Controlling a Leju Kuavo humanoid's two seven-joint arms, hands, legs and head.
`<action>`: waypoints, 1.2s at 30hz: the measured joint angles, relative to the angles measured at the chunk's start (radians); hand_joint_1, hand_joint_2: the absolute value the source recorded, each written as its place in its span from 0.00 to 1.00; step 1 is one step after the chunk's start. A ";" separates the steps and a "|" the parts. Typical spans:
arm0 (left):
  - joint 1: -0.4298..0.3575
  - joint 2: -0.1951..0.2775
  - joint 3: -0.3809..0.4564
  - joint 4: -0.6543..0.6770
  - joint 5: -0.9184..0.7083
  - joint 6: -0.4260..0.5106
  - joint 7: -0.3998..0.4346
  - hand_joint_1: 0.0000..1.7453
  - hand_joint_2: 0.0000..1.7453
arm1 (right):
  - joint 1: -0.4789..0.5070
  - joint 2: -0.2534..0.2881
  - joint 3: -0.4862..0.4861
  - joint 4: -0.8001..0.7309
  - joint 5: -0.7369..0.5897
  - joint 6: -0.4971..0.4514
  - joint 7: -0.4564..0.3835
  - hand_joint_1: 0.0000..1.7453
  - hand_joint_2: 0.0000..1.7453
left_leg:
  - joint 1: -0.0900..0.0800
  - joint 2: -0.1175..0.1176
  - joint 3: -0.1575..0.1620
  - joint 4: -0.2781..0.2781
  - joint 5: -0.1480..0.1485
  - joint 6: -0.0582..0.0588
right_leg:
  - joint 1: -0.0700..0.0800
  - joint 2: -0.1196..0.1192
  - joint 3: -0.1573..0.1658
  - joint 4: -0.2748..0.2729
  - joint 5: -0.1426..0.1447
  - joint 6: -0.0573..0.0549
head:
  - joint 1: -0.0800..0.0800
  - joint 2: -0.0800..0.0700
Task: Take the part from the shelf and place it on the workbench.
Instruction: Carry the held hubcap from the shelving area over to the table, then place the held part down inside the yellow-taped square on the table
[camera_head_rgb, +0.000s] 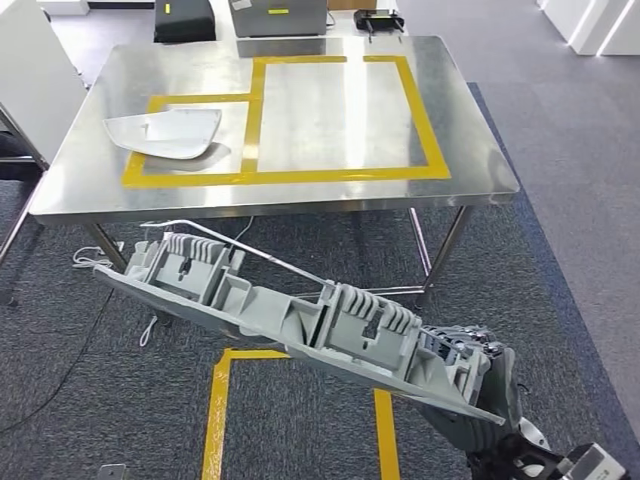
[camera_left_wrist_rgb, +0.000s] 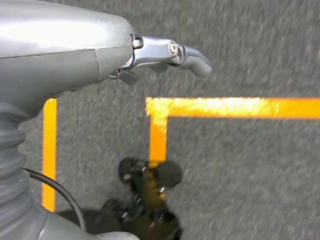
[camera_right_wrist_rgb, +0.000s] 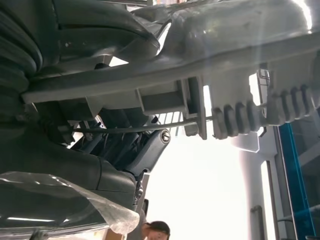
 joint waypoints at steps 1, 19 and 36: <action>-0.001 0.000 0.000 0.000 0.000 0.000 0.000 0.00 1.00 | -0.001 0.000 0.000 0.000 0.000 0.000 0.000 1.00 1.00 | 0.000 0.000 0.004 0.000 -0.005 0.004 | 0.000 0.000 -0.038 0.064 -0.025 0.003 | 0.003 0.000; -0.005 -0.002 -0.001 0.000 0.000 0.000 -0.001 0.00 1.00 | 0.003 0.000 -0.001 0.000 0.000 0.000 -0.001 1.00 1.00 | 0.005 0.000 -0.070 0.266 -0.182 -0.056 | -0.004 -0.005 -0.024 -0.078 0.071 -0.049 | -0.009 0.000; -0.002 -0.002 0.000 0.000 0.000 0.000 0.000 0.00 1.00 | 0.002 0.000 0.000 0.000 0.000 0.000 0.000 1.00 1.00 | 0.000 -0.002 0.024 0.007 -0.033 0.001 | 0.000 -0.003 -0.172 0.161 -0.044 0.001 | 0.003 0.000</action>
